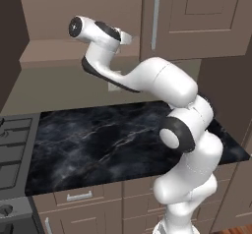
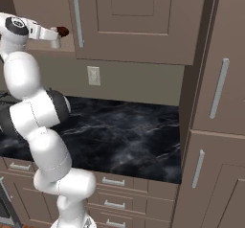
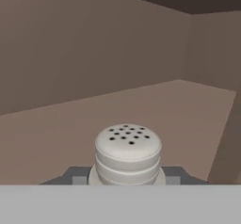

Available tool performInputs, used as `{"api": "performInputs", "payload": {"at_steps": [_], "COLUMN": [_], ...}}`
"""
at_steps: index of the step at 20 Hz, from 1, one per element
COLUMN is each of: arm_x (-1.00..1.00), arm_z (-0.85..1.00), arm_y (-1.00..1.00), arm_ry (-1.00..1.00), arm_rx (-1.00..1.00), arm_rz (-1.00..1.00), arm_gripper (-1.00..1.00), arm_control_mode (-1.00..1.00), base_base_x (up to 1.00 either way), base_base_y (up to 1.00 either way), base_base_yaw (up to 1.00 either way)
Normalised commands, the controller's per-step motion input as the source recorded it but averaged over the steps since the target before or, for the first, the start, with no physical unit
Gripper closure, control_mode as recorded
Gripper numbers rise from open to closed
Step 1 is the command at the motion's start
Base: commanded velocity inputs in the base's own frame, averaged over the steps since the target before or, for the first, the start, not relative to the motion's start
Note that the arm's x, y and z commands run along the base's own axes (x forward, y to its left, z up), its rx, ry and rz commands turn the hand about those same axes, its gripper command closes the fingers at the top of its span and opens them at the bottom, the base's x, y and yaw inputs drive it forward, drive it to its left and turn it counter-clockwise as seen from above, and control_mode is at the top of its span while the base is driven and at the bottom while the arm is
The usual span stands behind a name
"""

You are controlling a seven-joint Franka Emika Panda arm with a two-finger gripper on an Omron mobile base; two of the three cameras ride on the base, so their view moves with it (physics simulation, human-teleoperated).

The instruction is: The dining table condiment station is running low on shaker. Refill the condiment station by opening the cabinet and taking the shaker from the cabinet and placing it on the dining table.

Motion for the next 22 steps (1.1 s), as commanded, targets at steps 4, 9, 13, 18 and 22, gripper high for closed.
{"api": "performInputs", "payload": {"at_steps": [4, 9, 13, 18, 22], "arm_x": [-1.0, -1.0, -1.0, -1.0, -1.0], "arm_z": [0.1, 0.08, 0.0, 0.0, 0.0], "arm_y": [-0.03, -0.55, -0.91, -1.0, -0.91], "arm_ry": [-0.08, -0.09, -0.04, -0.04, 0.0], "arm_rx": [-0.01, 0.05, 0.18, 0.21, 0.09], "arm_rz": [0.0, 0.01, 0.1, 0.24, 0.38], "arm_gripper": [1.0, 1.0, 1.0, 1.0, 1.0], "arm_control_mode": [-1.0, -1.0, -1.0, -1.0, -1.0], "base_base_x": [0.0, 0.0, 0.0, 0.0, 0.0], "base_base_y": [0.0, 0.0, 0.0, 0.0, 0.0], "base_base_yaw": [0.0, 0.0, 0.0, 0.0, 0.0]}}
